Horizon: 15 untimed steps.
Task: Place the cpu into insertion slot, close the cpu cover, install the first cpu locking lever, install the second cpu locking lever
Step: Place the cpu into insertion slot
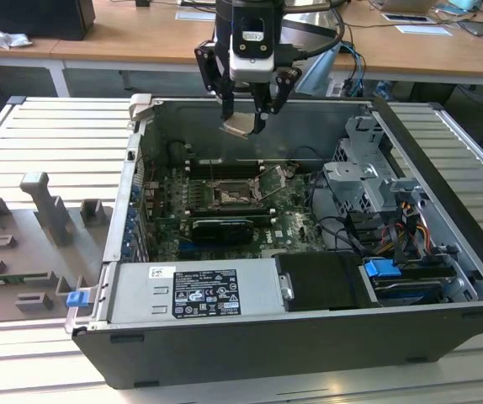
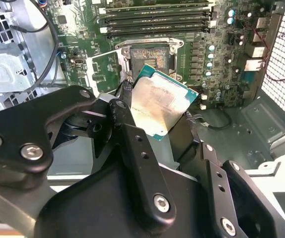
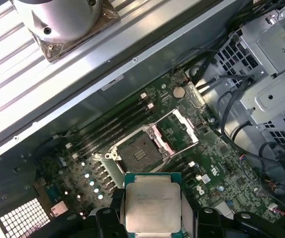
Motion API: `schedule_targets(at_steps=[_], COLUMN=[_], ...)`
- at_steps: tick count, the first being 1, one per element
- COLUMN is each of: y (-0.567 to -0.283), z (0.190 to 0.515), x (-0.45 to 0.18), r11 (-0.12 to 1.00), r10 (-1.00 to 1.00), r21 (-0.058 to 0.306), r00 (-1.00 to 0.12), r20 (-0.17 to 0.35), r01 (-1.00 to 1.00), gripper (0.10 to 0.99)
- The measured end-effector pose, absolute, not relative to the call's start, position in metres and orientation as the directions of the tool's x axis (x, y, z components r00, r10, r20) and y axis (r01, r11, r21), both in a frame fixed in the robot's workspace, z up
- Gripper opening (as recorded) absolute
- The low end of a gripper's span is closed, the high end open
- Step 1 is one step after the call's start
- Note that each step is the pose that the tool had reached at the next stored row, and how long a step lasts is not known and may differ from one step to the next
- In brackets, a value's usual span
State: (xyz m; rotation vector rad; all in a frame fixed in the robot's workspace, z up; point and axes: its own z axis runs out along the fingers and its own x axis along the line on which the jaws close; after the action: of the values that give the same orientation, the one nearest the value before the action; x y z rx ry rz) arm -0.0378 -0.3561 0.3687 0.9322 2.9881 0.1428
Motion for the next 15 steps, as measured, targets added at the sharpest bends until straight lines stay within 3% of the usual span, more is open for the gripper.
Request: schedule_targets(at_steps=[15], y=[-0.3560], z=[0.3676], x=[-0.0378], r11=[0.739], r10=[0.669], r21=[0.089], r00=[-0.743], r20=[0.019], r01=[0.668], gripper=[0.541])
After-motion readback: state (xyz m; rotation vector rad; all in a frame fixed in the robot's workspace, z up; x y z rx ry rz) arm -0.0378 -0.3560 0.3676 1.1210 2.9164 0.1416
